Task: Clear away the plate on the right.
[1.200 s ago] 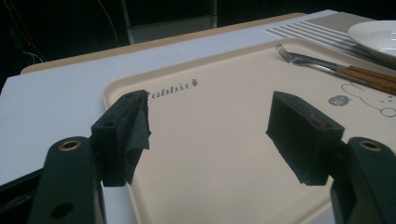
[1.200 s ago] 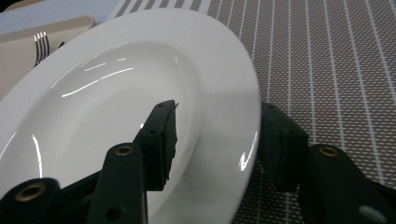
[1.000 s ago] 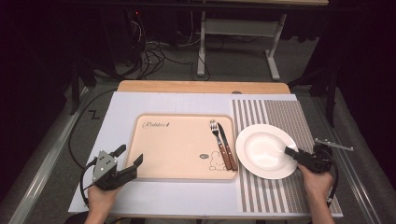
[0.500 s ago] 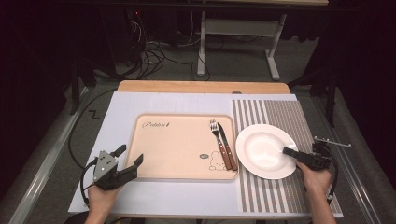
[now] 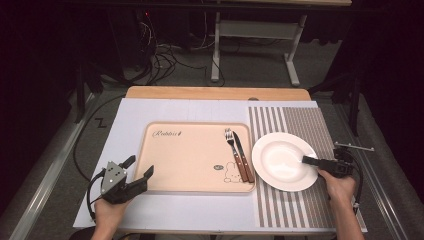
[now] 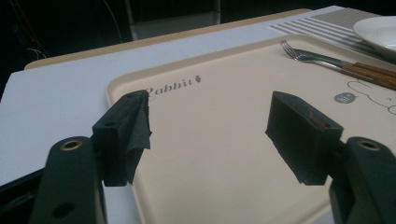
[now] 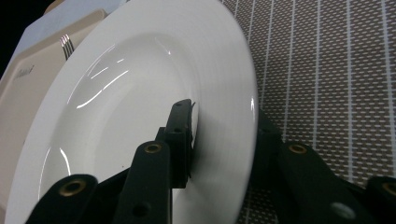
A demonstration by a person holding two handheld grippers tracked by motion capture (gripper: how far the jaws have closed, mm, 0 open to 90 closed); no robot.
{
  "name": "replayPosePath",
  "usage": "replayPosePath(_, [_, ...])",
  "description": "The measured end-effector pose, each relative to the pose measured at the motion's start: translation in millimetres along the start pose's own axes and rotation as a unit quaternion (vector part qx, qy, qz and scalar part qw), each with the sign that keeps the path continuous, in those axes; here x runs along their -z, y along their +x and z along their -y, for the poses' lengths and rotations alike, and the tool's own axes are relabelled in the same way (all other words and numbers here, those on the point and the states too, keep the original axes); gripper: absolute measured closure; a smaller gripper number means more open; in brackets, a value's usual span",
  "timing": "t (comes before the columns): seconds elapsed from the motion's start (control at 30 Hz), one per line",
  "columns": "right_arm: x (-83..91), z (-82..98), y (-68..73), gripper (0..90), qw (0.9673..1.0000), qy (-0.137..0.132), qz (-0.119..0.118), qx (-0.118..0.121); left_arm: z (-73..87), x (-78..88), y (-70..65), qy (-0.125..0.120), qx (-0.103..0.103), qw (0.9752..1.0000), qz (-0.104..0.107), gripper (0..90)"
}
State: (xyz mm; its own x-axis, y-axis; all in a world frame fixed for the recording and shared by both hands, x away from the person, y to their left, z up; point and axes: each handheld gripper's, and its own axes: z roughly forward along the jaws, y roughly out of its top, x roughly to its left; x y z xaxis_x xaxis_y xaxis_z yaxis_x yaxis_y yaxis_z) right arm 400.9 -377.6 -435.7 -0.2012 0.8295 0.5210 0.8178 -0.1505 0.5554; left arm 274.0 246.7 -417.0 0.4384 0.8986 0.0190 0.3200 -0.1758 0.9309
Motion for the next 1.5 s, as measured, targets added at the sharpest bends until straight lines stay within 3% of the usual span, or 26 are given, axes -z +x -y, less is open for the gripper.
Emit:
replayPosePath(0.2, [-0.4, -2.0, -1.7, 70.4, 0.9999, 0.008, -0.009, -0.004, 0.1, 0.1, -0.3, 0.000, -0.001, 1.0000, -0.002, 30.8])
replayPosePath(0.53, [-1.1, -2.7, -9.6, 76.2, 0.9975, 0.015, -0.058, -0.036, 0.2, 0.5, 0.6, -0.002, 0.001, 1.0000, -0.002, 30.9])
replayPosePath(0.73, [-0.4, -4.8, -1.7, 80.1, 0.9969, 0.014, -0.072, -0.027, 0.1, 1.2, 0.6, -0.003, 0.002, 1.0000, -0.003, 31.1])
replayPosePath(0.8, [1.6, -5.1, 0.7, 82.2, 0.9956, 0.005, -0.087, -0.032, 0.1, 1.2, 0.7, -0.004, 0.001, 1.0000, -0.003, 31.1])
replayPosePath(0.97, [4.3, -6.0, 9.1, 83.9, 0.9962, -0.012, -0.084, -0.021, 0.0, 0.5, 0.6, -0.003, -0.005, 1.0000, -0.002, 31.3])
replayPosePath(1.1, [5.8, -5.0, 11.8, 84.1, 0.9966, -0.015, -0.077, -0.025, 0.2, 0.0, -0.8, 0.000, -0.011, 0.9999, 0.004, 30.8])
replayPosePath(1.43, [9.4, -4.9, 9.2, 84.1, 0.9966, -0.019, -0.075, -0.026, 0.7, -1.0, 0.0, 0.006, -0.007, 1.0000, 0.002, 29.8])
replayPosePath(1.5, [12.7, -5.2, 6.7, 84.2, 0.9957, -0.020, -0.085, -0.030, 0.6, -0.9, 0.1, 0.005, -0.007, 1.0000, 0.002, 29.8])
